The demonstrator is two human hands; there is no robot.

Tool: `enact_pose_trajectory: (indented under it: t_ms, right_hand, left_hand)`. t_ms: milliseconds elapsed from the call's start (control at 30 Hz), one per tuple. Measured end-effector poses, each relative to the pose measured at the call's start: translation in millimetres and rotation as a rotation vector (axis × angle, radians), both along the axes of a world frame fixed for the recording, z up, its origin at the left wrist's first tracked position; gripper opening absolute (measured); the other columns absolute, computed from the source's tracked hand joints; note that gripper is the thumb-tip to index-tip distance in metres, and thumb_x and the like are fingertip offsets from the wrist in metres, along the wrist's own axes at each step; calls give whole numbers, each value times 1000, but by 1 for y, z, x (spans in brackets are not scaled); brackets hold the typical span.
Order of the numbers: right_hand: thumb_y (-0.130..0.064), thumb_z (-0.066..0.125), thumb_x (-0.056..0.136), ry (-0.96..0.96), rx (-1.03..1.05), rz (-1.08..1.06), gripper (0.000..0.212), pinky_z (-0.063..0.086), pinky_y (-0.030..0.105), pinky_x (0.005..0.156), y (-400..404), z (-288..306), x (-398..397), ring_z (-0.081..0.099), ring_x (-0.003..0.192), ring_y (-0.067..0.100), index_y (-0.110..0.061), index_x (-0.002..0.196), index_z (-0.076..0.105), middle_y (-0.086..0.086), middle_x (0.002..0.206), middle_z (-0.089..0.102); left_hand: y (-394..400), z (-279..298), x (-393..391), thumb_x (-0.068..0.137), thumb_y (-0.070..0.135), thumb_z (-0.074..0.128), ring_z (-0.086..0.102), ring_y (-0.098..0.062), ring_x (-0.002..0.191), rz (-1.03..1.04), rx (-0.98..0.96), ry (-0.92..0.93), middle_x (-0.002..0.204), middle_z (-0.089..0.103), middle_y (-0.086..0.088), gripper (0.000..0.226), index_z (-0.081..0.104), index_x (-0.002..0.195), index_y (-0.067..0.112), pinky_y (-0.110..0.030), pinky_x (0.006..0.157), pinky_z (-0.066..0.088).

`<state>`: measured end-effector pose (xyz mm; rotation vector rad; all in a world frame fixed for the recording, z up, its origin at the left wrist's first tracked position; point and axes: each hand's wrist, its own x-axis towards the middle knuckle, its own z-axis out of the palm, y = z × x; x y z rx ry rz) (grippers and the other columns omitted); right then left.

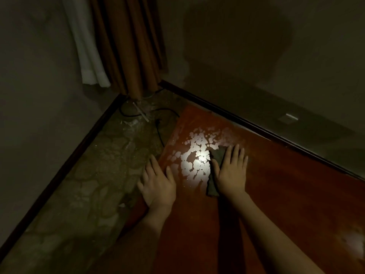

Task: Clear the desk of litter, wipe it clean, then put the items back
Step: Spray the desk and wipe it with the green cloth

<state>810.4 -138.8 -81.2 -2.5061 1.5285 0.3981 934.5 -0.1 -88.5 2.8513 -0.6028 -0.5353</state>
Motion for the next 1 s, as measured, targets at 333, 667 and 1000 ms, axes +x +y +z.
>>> enact_pose_trajectory:
  t_ms: [333,667,1000]
  right_hand:
    - [-56,16,98,-116,-57,-149,75,-7,46,117,-59,-16,102,-7,147,32,-6,152,-1,19,159,-4]
    - [-65,1,89,-136,-2,332,78,-6,44,118,-29,-14,60,-10,146,21,-19,152,1,4,158,-7]
    - [-52,16,100,-142,-39,200,66,-6,49,116,-69,-16,156,-3,148,23,-16,154,4,5,161,2]
  left_hand:
    - [-11,-14,-1,87,43,27,61,-31,98,52,14,-12,110,63,-15,63,54,128,4,-43,84,44]
    - [-7,-16,0,87,43,29,61,-31,97,43,-67,-51,106,63,-14,61,54,127,4,-44,82,45]
    - [-4,-17,-1,86,42,32,61,-29,99,8,-53,-86,107,64,-12,59,56,125,5,-44,81,46]
